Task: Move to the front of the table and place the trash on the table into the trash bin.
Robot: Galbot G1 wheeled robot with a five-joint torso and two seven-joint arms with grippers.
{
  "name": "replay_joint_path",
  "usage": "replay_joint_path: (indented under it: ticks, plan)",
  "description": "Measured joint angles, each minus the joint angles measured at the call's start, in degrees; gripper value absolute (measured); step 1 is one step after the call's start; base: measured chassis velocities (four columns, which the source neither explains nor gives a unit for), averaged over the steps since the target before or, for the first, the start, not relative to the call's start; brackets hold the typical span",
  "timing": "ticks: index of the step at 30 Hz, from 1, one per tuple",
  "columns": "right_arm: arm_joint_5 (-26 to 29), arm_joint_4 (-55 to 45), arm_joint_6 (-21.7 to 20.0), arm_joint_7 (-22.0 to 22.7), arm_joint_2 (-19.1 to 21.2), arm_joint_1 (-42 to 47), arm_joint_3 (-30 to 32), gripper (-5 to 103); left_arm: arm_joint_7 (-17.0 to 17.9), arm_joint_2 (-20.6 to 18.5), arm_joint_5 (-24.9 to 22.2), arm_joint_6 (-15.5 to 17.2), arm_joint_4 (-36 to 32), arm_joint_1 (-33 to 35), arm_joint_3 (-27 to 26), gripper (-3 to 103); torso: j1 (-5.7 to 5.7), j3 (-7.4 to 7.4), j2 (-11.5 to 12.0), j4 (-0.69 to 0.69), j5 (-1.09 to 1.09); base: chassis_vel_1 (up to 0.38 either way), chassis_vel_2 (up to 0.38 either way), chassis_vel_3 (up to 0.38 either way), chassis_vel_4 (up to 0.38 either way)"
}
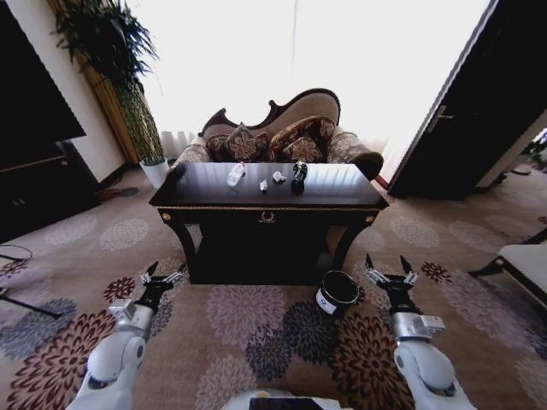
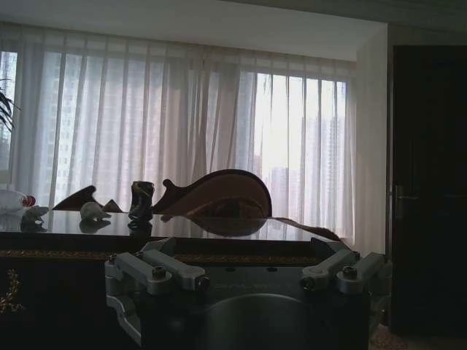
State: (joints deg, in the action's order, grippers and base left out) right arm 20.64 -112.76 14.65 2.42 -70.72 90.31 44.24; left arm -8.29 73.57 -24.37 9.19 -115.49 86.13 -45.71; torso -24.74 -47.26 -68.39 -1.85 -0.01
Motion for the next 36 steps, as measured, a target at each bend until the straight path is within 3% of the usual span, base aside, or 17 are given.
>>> replay_joint_path:
  ticks: [16, 26, 36]
  plan:
    - [0.5, 0.0, -0.3, 0.2, 0.4, -0.7, -0.5, 100, 0.8, -0.4, -1.0, 0.4, -0.3, -0.2, 0.1, 100, 0.03, 0.01, 0.0, -0.01, 0.01, -0.109, 0.111, 0.110, -0.098]
    - [7.2, -5.1, -4.2, 2.1, 8.4, -3.0, 4.7, 100, 6.4, -7.4, -9.3, 7.0, -6.0, -3.5, -5.5, 100, 0.03, 0.01, 0.0, -0.01, 0.00, -0.077, 0.092, 0.090, -0.079]
    - [8.5, -6.6, -5.0, 2.3, 9.7, -3.1, 6.4, 100, 6.6, -8.1, -11.4, 8.4, -6.6, -4.2, -7.4, 100, 0.03, 0.01, 0.0, 0.00, 0.01, -0.073, 0.076, 0.074, -0.080]
